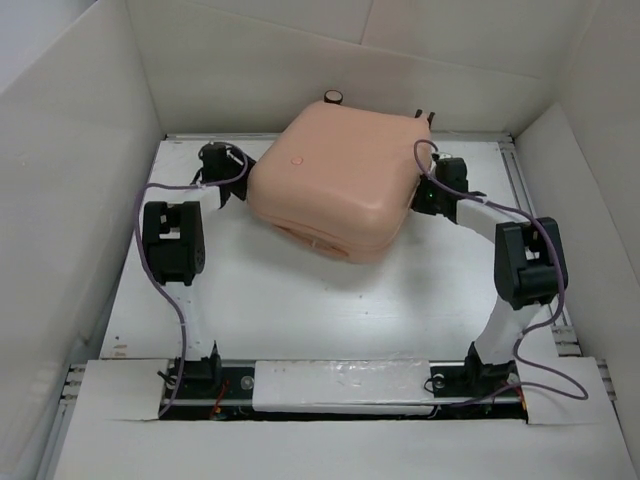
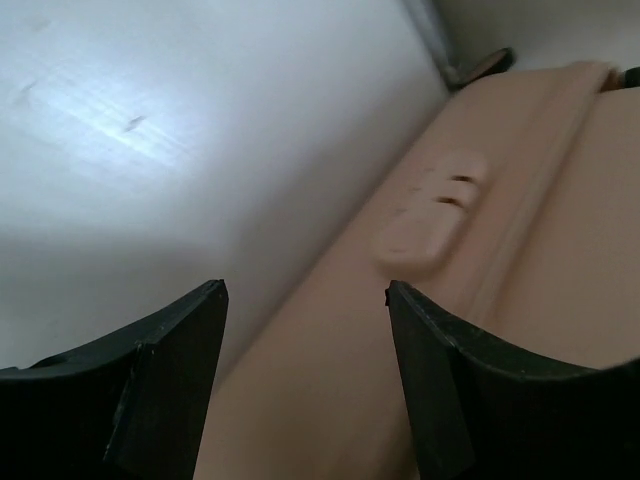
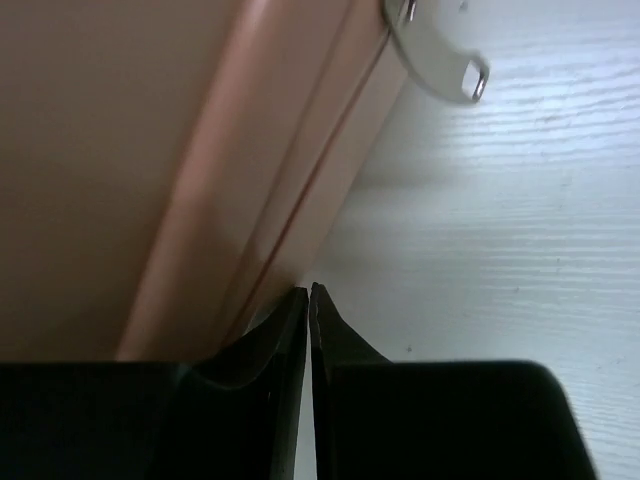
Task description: Pack the luggage
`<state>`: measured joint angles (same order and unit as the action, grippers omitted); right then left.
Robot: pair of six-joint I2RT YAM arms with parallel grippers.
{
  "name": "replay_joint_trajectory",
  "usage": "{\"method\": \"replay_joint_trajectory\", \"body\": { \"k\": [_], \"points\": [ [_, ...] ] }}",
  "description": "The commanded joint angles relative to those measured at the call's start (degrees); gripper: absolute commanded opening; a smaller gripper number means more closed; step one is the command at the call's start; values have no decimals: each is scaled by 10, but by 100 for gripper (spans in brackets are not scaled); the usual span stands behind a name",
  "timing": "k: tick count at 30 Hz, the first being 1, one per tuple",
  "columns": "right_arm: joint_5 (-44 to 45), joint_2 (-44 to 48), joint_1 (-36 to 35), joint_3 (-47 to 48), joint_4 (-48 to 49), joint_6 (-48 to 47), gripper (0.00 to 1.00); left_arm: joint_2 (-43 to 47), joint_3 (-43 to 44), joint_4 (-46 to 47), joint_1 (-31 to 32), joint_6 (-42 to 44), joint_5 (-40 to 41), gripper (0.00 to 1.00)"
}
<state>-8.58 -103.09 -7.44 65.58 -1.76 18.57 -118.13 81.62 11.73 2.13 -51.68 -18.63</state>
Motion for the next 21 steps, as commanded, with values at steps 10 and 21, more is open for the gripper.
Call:
{"method": "replay_joint_trajectory", "body": {
  "k": [10, 21],
  "points": [
    [-118, -23, -172, 135, -25, -82, 12, 339, -410, 246, 209, -47, 9, 58],
    [-181, -91, -173, 287, -172, -110, 19, 747, -634, 99, 399, -116, 256, 62]
  ]
}}
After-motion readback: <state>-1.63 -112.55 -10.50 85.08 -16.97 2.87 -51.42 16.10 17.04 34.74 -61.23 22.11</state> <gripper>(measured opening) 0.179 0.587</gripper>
